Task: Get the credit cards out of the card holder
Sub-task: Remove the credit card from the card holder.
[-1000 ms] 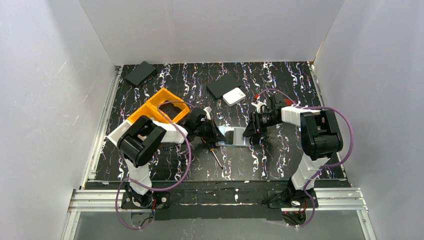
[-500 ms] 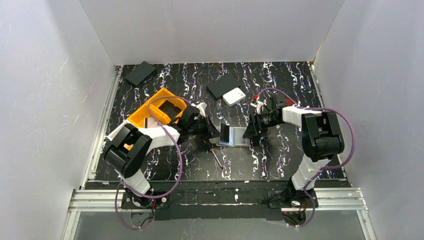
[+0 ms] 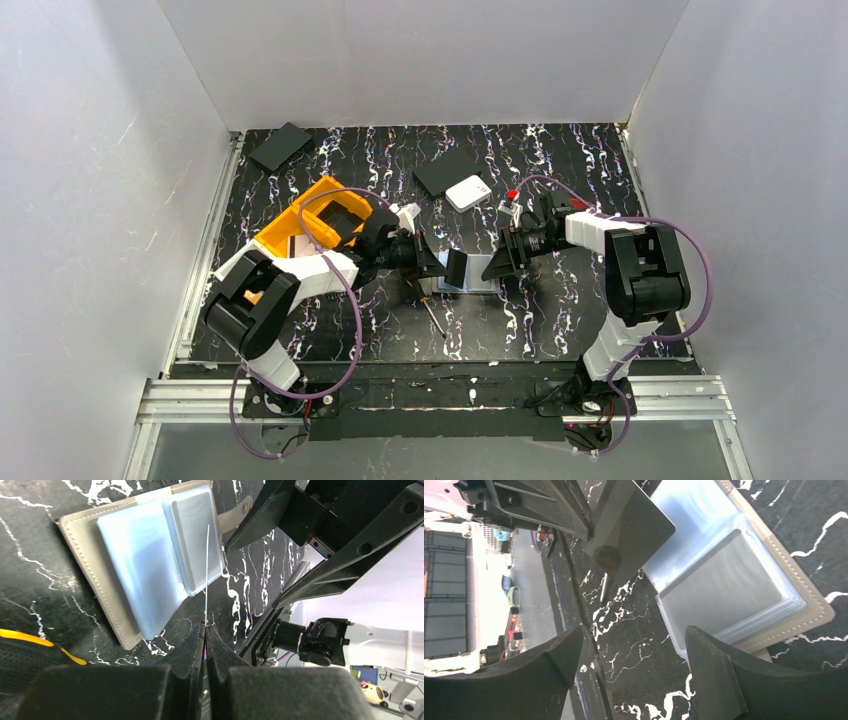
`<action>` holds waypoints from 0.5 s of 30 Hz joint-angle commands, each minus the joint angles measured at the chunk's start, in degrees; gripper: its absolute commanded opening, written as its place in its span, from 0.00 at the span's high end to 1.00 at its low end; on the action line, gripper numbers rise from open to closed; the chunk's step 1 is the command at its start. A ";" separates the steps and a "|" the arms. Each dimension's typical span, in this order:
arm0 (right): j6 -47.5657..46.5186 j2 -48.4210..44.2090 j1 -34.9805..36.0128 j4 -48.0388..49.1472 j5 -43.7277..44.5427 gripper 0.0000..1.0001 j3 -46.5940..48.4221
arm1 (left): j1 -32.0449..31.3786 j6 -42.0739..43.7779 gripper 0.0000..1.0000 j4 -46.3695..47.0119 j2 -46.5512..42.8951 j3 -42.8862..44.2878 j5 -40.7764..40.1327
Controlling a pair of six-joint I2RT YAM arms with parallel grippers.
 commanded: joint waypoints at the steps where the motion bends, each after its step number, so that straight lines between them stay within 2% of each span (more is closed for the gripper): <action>1: -1.40 -1.25 0.19 -1.42 -5.21 0.15 2.47 | -0.78 1.21 1.00 1.94 -3.21 1.80 4.20; 15: 7.76 -0.30 0.15 6.86 -11.71 0.14 0.04 | -3.32 -4.47 1.00 10.07 -1.10 2.72 6.48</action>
